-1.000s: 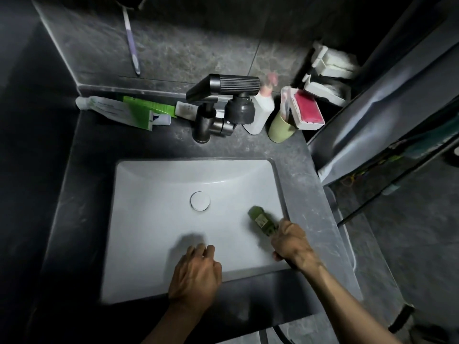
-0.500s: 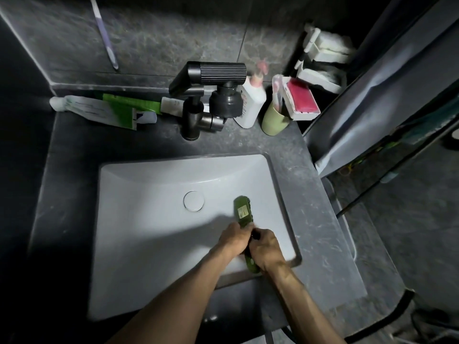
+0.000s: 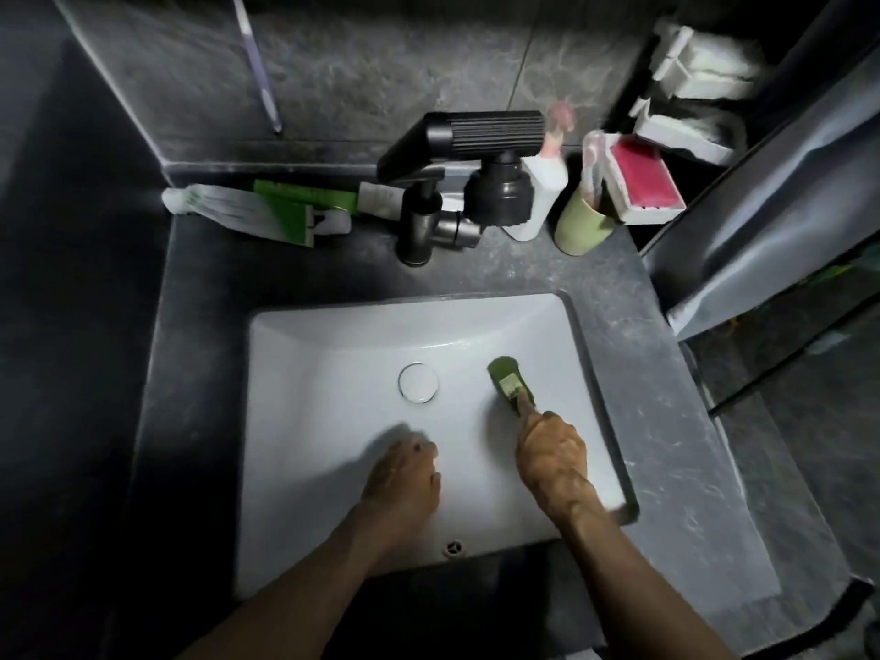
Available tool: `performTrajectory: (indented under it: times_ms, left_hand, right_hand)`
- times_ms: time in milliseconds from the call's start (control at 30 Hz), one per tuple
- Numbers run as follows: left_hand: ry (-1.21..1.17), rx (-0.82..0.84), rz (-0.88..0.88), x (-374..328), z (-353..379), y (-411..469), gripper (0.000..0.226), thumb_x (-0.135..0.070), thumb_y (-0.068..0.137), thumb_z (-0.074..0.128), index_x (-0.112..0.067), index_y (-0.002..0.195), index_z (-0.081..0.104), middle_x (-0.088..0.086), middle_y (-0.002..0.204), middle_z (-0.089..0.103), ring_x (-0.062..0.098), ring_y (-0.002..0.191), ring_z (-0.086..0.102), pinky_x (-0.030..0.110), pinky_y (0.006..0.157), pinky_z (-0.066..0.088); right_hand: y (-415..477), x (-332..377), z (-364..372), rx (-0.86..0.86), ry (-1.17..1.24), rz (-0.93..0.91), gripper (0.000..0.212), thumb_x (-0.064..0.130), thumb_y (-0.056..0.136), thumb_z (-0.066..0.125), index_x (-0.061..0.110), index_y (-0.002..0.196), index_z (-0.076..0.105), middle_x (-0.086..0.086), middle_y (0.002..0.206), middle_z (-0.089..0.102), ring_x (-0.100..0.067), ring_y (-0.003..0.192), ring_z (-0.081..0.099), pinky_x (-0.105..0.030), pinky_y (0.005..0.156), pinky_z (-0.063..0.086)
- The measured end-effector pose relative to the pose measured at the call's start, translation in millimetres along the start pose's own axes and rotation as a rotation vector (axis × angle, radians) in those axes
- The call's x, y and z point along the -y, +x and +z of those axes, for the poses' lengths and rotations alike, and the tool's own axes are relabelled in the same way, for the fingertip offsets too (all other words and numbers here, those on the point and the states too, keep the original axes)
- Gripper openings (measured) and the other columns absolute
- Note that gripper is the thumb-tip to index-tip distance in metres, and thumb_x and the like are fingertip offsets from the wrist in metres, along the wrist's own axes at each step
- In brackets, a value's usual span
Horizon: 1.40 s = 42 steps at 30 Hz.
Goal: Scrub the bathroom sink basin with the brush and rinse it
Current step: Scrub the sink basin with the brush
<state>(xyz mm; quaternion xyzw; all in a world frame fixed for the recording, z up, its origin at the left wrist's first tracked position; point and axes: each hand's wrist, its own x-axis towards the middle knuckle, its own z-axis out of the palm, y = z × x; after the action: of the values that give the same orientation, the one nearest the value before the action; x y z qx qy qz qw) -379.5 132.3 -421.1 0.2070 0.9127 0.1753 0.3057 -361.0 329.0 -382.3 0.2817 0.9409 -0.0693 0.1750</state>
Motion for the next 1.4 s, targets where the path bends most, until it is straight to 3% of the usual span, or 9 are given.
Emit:
performTrajectory:
  times_ms: [100, 200, 367, 667, 767, 900, 1133, 1300, 1400]
  left_hand:
    - [0.092, -0.130, 0.081, 42.9, -16.4, -17.7, 0.041, -0.033, 0.092, 0.036, -0.014, 0.107, 0.069, 0.009, 0.121, 0.065, 0.036, 0.120, 0.059, 0.043, 0.105, 0.049]
    - [0.312, -0.264, 0.185, 82.8, -41.4, -38.5, 0.032, -0.033, 0.080, 0.041, -0.019, 0.082, 0.070, 0.006, 0.091, 0.068, 0.034, 0.092, 0.069, 0.043, 0.094, 0.052]
    - [0.573, -0.236, 0.263, 115.0, -74.3, -64.0, 0.022, -0.034, 0.085, 0.052, -0.022, 0.088, 0.069, 0.005, 0.094, 0.067, 0.031, 0.101, 0.063, 0.056, 0.111, 0.033]
    - [0.249, -0.477, 0.386, 126.3, -92.6, -72.1, 0.025, -0.040, 0.086, 0.064, -0.025, 0.066, 0.060, -0.008, 0.068, 0.058, 0.019, 0.085, 0.057, 0.046, 0.119, 0.029]
    - [0.213, -0.510, 0.388, 123.9, -93.1, -72.2, 0.029, -0.042, 0.087, 0.064, -0.024, 0.065, 0.059, -0.008, 0.065, 0.057, 0.020, 0.086, 0.057, 0.047, 0.117, 0.030]
    - [0.221, -0.530, 0.373, 125.2, -91.9, -71.7, 0.030, -0.043, 0.088, 0.063, -0.024, 0.064, 0.062, -0.008, 0.066, 0.060, 0.018, 0.086, 0.059, 0.050, 0.117, 0.032]
    - [0.163, -0.579, 0.353, 128.0, -86.9, -71.0, 0.030, -0.041, 0.087, 0.064, -0.024, 0.063, 0.058, -0.010, 0.064, 0.059, 0.019, 0.088, 0.060, 0.048, 0.119, 0.028]
    - [0.147, -0.586, 0.347, 128.1, -85.1, -68.3, 0.032, -0.044, 0.088, 0.062, -0.024, 0.063, 0.060, -0.009, 0.064, 0.060, 0.018, 0.085, 0.062, 0.050, 0.117, 0.032]
    - [0.161, -0.571, 0.328, 128.1, -85.2, -68.4, 0.033, -0.046, 0.090, 0.060, -0.025, 0.064, 0.064, -0.010, 0.065, 0.063, 0.016, 0.085, 0.062, 0.048, 0.119, 0.031]
  right_hand:
    - [15.2, 39.1, 0.5, 0.172, 0.021, -0.156, 0.046, 0.016, 0.098, 0.037, 0.024, 0.143, 0.044, -0.012, 0.112, 0.065, -0.031, 0.101, 0.064, -0.031, 0.082, 0.048]
    - [37.1, 49.6, -18.4, 0.079, -0.118, -0.105, 0.042, 0.018, 0.098, 0.037, 0.022, 0.136, 0.052, -0.010, 0.115, 0.066, -0.030, 0.104, 0.065, -0.033, 0.085, 0.050]
    - [38.4, 73.5, -22.9, 0.162, -0.023, -0.109, 0.034, 0.026, 0.097, 0.040, 0.018, 0.126, 0.057, -0.011, 0.124, 0.063, -0.031, 0.113, 0.061, -0.032, 0.093, 0.046]
    - [71.6, 84.8, -65.5, 0.201, -0.161, -0.025, 0.046, 0.036, 0.079, 0.046, 0.025, 0.121, 0.061, -0.004, 0.120, 0.066, -0.028, 0.110, 0.062, -0.035, 0.090, 0.047]
    - [61.1, 128.3, -50.5, 0.305, -0.011, -0.160, 0.051, 0.039, 0.069, 0.045, 0.028, 0.114, 0.068, -0.002, 0.113, 0.069, -0.026, 0.102, 0.065, -0.032, 0.089, 0.052]
    - [45.2, 172.9, -25.1, 0.306, 0.129, -0.340, 0.036, 0.039, 0.087, 0.050, 0.047, 0.118, 0.065, 0.011, 0.127, 0.062, -0.018, 0.114, 0.060, -0.030, 0.100, 0.046]
    - [77.8, 74.5, -68.2, 0.151, -0.272, -0.124, 0.041, 0.036, 0.089, 0.048, 0.043, 0.128, 0.058, 0.004, 0.125, 0.065, -0.021, 0.113, 0.062, -0.032, 0.098, 0.047]
    - [70.5, 131.9, -33.0, 0.240, -0.006, -0.433, 0.038, 0.034, 0.091, 0.046, 0.056, 0.120, 0.059, 0.027, 0.127, 0.055, -0.012, 0.123, 0.056, -0.023, 0.105, 0.039]
    - [78.2, 161.1, -22.8, 0.204, -0.009, -0.516, 0.038, 0.030, 0.092, 0.046, 0.052, 0.121, 0.059, 0.025, 0.121, 0.059, -0.011, 0.113, 0.061, -0.023, 0.094, 0.044]
